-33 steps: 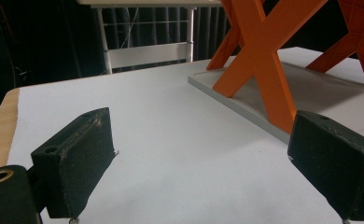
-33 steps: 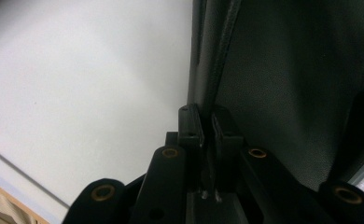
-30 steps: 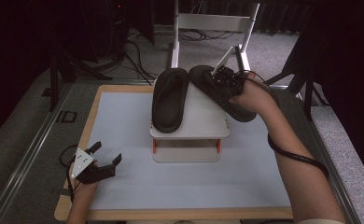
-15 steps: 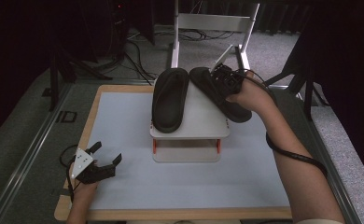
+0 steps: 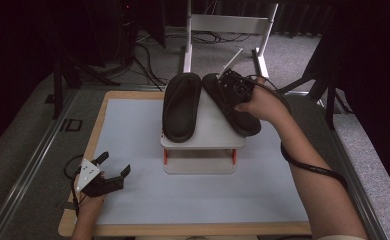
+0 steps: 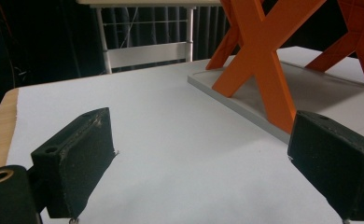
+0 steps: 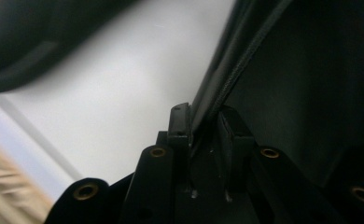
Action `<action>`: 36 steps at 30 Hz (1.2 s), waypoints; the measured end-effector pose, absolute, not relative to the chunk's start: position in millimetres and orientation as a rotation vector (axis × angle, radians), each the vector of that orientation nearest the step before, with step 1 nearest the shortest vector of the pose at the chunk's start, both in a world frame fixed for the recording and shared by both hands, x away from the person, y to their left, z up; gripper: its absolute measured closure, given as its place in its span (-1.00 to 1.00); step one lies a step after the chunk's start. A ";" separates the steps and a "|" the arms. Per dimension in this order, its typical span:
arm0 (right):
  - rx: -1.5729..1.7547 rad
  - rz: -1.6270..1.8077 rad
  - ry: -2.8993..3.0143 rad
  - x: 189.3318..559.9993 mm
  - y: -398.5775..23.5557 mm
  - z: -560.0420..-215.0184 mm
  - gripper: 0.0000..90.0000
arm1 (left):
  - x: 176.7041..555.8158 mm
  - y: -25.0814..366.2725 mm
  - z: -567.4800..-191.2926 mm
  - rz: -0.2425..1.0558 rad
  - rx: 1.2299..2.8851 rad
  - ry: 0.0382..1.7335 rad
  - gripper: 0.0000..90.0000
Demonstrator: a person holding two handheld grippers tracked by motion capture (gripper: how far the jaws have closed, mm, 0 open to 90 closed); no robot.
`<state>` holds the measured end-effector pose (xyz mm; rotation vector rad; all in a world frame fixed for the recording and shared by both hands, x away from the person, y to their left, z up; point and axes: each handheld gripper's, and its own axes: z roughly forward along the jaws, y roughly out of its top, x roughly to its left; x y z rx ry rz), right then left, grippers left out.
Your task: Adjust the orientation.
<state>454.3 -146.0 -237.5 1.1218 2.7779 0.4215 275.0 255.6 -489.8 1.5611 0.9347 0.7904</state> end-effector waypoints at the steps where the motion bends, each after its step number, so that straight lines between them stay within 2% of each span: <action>1: 1.112 0.448 2.798 452.9 -145.3 -237.3 0.69 | 275.1 255.6 -489.8 0.790 1.561 0.936 -0.83; 6: 1.035 0.353 2.767 445.7 -136.5 -240.2 0.65 | 275.0 255.6 -489.8 0.790 1.560 0.936 -0.83; 13: 1.064 0.480 2.747 445.4 -151.2 -231.9 0.58 | 275.2 255.7 -489.8 0.789 1.560 0.937 -0.84; 20: 1.063 0.596 2.665 436.3 -179.8 -217.0 0.57 | 275.2 255.6 -489.8 0.789 1.561 0.937 -0.83; 29: 1.097 0.703 2.590 426.7 -224.2 -221.2 0.57 | 275.4 255.7 -489.8 0.788 1.561 0.939 -0.83; 33: 1.135 0.712 2.560 421.5 -244.9 -229.9 0.71 | 275.3 255.8 -489.7 0.788 1.561 0.940 -0.84; 34: 1.151 0.698 2.553 420.8 -253.6 -237.2 0.82 | 275.4 255.7 -489.8 0.789 1.561 0.939 -0.84; 36: 1.168 0.684 2.556 421.1 -257.3 -241.7 0.83 | 275.4 255.7 -489.8 0.788 1.560 0.940 -0.84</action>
